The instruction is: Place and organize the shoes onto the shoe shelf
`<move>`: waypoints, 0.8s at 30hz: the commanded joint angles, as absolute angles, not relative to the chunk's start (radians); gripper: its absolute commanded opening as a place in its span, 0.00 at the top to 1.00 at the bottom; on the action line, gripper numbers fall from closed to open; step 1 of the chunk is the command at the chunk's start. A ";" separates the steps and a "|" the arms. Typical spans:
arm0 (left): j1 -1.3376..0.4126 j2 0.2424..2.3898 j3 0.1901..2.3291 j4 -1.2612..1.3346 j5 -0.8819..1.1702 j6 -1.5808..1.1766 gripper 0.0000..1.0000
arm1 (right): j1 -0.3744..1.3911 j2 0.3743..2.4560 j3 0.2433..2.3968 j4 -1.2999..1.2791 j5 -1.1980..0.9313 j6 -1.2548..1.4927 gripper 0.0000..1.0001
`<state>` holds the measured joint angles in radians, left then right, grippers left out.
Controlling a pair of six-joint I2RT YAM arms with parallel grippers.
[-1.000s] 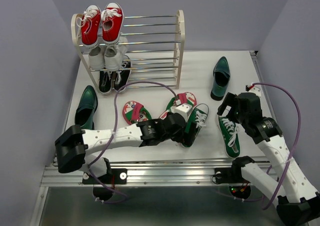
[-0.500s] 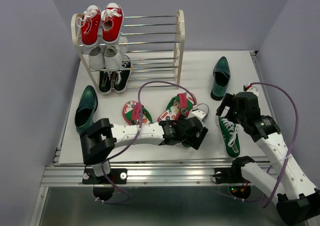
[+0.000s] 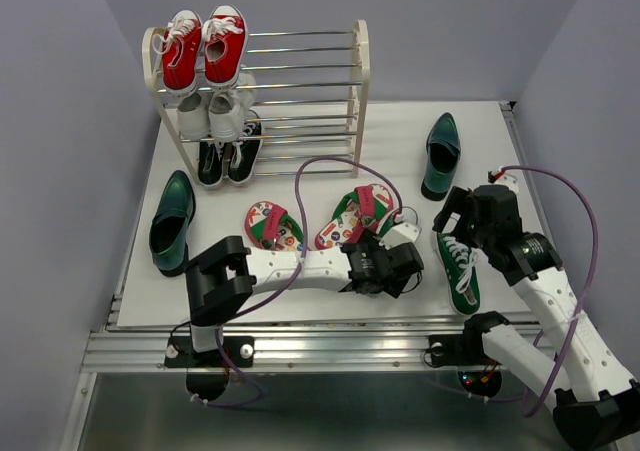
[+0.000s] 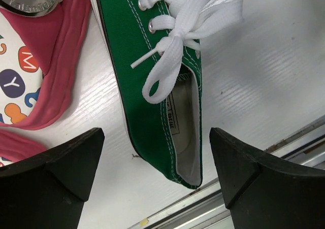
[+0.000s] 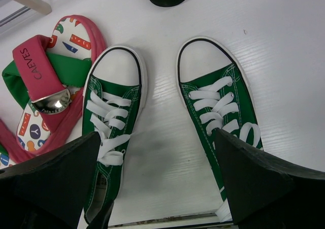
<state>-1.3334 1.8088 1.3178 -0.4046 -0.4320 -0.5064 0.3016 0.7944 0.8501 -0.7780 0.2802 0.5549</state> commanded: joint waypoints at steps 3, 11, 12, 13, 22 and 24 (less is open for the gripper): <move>-1.345 1.855 1.379 -0.469 -0.486 -0.502 0.03 | 0.304 0.784 0.861 -0.772 0.287 0.555 0.00; -1.353 1.868 1.393 -0.480 -0.489 -0.511 0.13 | 0.304 0.796 0.870 -0.772 0.285 0.551 0.00; -1.351 1.870 1.393 -0.483 -0.492 -0.514 0.17 | 0.304 0.798 0.868 -0.772 0.285 0.551 0.00; -1.351 1.870 1.393 -0.482 -0.489 -0.515 0.22 | 0.304 0.798 0.868 -0.772 0.284 0.551 0.00; -1.354 1.875 1.413 -0.492 -0.482 -0.538 1.00 | 0.304 0.790 0.856 -0.772 0.275 0.549 0.00; -1.356 1.871 1.416 -0.494 -0.486 -0.543 1.00 | 0.304 0.790 0.851 -0.772 0.272 0.551 0.00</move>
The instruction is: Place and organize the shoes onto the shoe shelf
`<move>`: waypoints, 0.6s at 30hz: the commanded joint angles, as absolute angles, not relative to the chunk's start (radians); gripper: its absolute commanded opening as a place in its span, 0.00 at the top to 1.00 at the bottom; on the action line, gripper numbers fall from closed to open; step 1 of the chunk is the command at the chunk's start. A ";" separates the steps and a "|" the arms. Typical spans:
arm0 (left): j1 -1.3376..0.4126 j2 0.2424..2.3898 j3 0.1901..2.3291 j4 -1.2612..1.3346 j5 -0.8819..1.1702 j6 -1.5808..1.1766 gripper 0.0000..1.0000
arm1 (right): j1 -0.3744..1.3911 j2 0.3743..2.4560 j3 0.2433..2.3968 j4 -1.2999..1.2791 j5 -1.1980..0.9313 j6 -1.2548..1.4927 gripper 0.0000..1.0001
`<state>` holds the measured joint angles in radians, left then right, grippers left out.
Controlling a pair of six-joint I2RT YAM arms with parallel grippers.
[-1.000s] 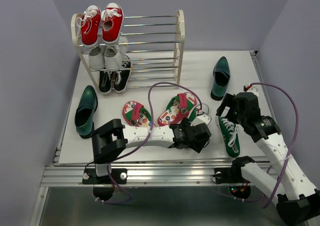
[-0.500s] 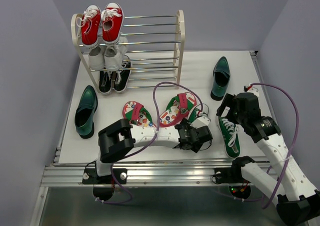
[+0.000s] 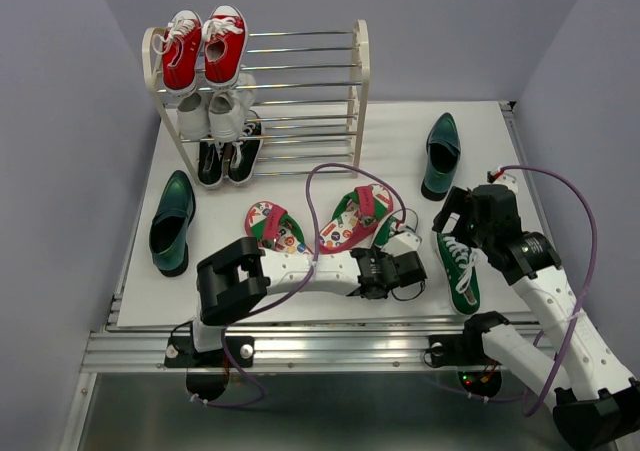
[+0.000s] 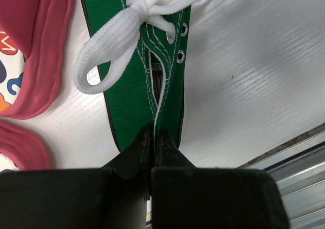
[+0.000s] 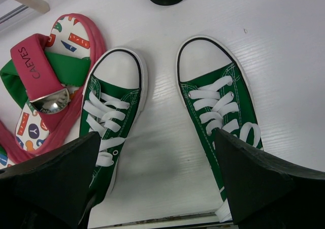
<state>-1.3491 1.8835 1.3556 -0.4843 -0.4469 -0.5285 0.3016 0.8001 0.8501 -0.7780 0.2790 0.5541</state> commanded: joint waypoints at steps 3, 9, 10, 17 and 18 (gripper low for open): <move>-1.364 1.841 1.405 -0.479 -0.499 -0.542 1.00 | 0.304 0.790 0.845 -0.772 0.265 0.551 0.00; -1.367 1.747 1.373 -0.453 -0.566 -0.557 1.00 | 0.304 0.790 0.845 -0.772 0.264 0.551 0.00; -1.367 1.738 1.376 -0.454 -0.574 -0.561 1.00 | 0.304 0.790 0.845 -0.772 0.262 0.551 0.00; -1.367 1.599 1.350 -0.428 -0.614 -0.555 1.00 | 0.304 0.793 0.845 -0.770 0.261 0.548 0.00; -1.368 1.585 1.347 -0.429 -0.615 -0.554 1.00 | 0.304 0.793 0.845 -0.770 0.262 0.548 0.00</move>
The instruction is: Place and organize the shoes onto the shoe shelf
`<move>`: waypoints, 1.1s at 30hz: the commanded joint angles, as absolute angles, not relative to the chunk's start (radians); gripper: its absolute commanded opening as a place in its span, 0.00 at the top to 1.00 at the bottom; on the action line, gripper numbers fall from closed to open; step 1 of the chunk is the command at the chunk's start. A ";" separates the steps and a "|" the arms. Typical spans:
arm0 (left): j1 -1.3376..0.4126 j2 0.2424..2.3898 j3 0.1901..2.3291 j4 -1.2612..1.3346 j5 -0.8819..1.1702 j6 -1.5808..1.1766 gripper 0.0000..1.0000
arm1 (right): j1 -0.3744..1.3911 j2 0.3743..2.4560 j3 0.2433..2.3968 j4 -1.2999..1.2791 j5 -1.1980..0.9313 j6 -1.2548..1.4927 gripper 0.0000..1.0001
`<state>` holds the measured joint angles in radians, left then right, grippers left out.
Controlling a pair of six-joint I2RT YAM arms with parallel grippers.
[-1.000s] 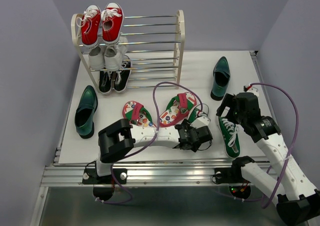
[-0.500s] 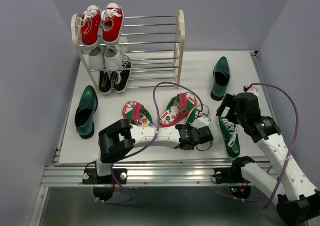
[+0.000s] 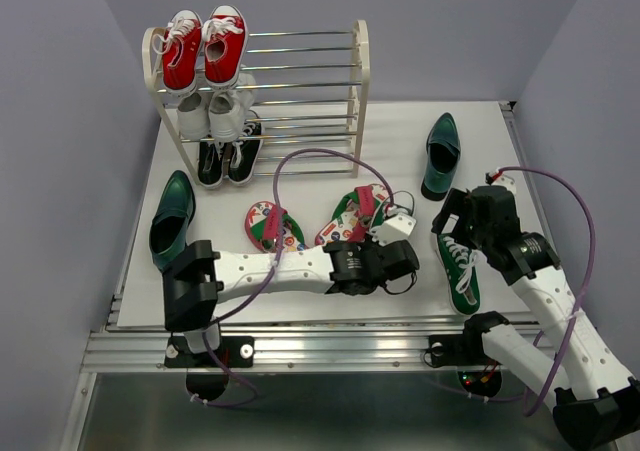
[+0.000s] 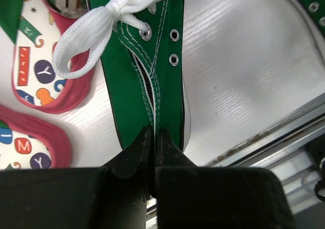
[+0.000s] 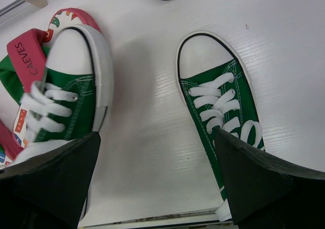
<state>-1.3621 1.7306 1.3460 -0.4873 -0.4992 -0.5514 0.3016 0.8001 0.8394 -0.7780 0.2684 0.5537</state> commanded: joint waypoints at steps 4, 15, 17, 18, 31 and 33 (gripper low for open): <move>-1.367 1.525 1.325 -0.460 -0.656 -0.566 1.00 | 0.304 0.790 0.850 -0.769 0.272 0.552 0.00; -1.338 1.408 1.230 -0.575 -0.735 -0.630 1.00 | 0.304 0.813 0.851 -0.753 0.275 0.549 0.00; -1.319 1.394 1.218 -0.572 -0.742 -0.624 1.00 | 0.304 0.819 0.851 -0.752 0.273 0.548 0.00; -1.290 1.372 1.191 -0.545 -0.738 -0.608 1.00 | 0.304 0.824 0.853 -0.752 0.273 0.548 0.00; -0.985 1.276 1.058 -0.261 -0.631 -0.374 1.00 | 0.304 0.899 0.845 -0.730 0.293 0.552 0.00; -0.960 1.290 1.065 -0.268 -0.637 -0.351 1.00 | 0.304 0.917 0.847 -0.730 0.296 0.554 0.00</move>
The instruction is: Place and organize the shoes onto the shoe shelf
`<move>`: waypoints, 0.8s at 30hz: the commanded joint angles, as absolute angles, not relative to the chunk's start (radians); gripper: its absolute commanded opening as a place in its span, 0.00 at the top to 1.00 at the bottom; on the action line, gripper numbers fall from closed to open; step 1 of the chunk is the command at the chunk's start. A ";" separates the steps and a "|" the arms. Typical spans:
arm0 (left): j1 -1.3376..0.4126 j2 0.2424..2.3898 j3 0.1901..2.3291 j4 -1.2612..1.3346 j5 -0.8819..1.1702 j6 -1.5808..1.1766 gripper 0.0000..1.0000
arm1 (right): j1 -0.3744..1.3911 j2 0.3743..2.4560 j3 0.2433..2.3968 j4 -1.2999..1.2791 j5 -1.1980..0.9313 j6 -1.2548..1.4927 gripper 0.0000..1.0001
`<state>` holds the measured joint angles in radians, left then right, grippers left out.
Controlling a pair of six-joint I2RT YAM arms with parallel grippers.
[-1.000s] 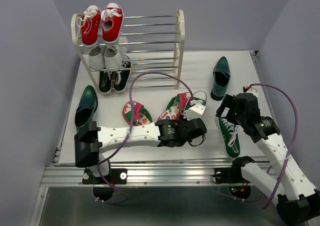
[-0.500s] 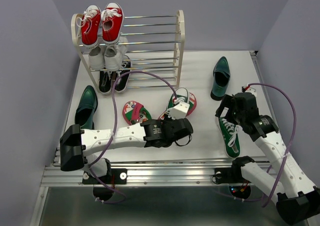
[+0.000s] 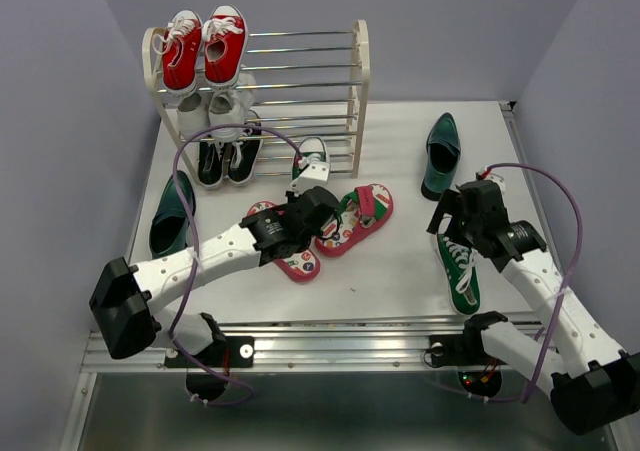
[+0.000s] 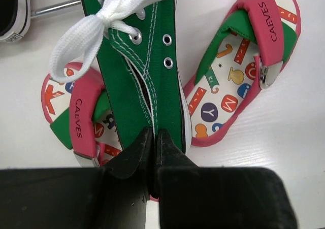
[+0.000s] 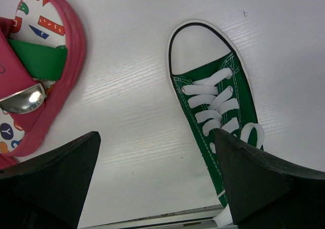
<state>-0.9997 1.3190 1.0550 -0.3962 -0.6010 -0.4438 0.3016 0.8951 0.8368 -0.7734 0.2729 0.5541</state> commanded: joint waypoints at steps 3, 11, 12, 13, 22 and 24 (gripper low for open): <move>-0.918 1.289 1.063 -0.243 -0.631 -0.312 1.00 | 0.304 0.930 0.851 -0.721 0.302 0.552 0.00; -0.870 1.295 1.051 -0.193 -0.502 -0.215 1.00 | 0.304 0.942 0.867 -0.716 0.313 0.549 0.00; -0.870 1.299 1.051 -0.195 -0.493 -0.210 1.00 | 0.304 0.943 0.868 -0.716 0.316 0.549 0.00; -0.870 1.301 1.051 -0.196 -0.491 -0.210 1.00 | 0.304 0.945 0.868 -0.715 0.314 0.549 0.00; -0.835 1.373 1.088 -0.184 -0.518 -0.219 1.00 | 0.304 0.971 0.884 -0.709 0.311 0.538 0.00; -0.815 1.396 1.097 -0.167 -0.522 -0.225 1.00 | 0.304 0.977 0.890 -0.707 0.314 0.537 0.00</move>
<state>-0.8474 1.3907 1.0527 -0.2806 -0.4641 -0.2405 0.3016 0.9733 0.8383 -0.7483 0.2886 0.5526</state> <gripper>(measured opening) 0.135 0.995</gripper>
